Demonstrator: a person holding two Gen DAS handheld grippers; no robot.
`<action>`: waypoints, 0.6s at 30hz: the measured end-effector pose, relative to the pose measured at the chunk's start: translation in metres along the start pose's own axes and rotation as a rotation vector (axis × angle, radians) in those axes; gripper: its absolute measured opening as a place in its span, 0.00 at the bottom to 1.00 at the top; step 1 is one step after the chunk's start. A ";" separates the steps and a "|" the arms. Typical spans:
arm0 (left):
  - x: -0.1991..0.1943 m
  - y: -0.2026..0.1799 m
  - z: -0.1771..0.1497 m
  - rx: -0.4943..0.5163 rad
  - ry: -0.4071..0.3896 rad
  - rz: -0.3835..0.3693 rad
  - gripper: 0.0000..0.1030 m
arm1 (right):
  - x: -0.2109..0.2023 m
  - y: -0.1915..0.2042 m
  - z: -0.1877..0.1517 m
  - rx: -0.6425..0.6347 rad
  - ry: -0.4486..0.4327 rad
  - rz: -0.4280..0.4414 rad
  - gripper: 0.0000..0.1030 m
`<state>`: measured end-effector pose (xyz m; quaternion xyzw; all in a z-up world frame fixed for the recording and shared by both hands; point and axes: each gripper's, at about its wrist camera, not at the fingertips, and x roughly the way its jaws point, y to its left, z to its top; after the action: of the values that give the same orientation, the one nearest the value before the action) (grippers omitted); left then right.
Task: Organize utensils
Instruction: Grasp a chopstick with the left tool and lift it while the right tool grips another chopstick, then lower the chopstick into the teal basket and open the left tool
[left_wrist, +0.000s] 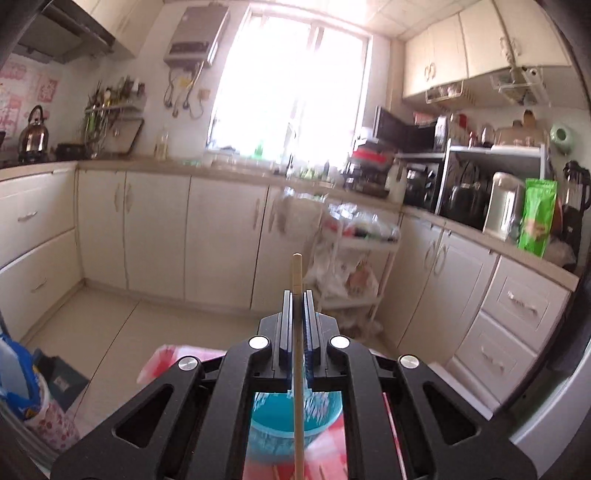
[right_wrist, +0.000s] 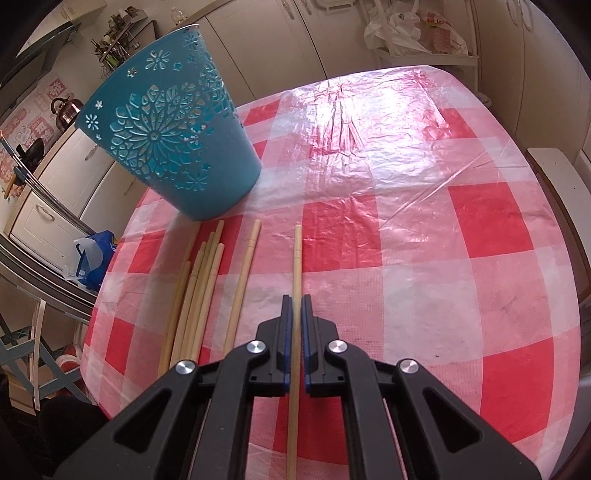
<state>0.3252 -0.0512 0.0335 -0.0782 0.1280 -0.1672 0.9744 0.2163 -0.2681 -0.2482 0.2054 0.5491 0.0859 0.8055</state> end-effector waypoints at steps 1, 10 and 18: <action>0.009 0.000 0.008 -0.007 -0.027 0.012 0.05 | 0.000 -0.001 -0.001 0.005 0.001 0.004 0.05; 0.097 0.010 -0.003 -0.084 -0.049 0.084 0.05 | -0.001 -0.007 0.001 0.022 0.004 0.023 0.05; 0.121 0.023 -0.057 -0.046 0.034 0.148 0.05 | 0.000 -0.006 0.002 0.035 0.010 0.037 0.05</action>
<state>0.4270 -0.0780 -0.0528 -0.0882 0.1540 -0.0929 0.9797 0.2175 -0.2746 -0.2500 0.2291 0.5506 0.0922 0.7974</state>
